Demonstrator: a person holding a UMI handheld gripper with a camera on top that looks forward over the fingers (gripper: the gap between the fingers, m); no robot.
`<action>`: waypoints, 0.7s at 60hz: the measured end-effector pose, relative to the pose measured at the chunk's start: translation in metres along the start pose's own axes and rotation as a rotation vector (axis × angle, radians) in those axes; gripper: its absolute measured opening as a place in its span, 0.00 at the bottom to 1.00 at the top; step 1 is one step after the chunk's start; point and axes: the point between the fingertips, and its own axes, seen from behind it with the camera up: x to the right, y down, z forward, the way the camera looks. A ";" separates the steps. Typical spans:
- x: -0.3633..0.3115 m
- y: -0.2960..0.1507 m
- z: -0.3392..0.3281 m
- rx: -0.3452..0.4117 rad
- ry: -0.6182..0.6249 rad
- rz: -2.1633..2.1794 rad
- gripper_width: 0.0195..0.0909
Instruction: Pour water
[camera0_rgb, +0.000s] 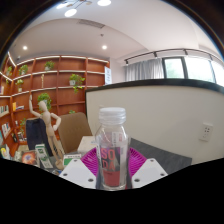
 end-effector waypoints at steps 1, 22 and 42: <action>0.004 0.002 0.004 0.003 0.005 -0.006 0.26; 0.035 0.075 0.072 -0.064 0.016 -0.056 0.26; 0.035 0.092 0.076 -0.045 -0.016 0.008 0.45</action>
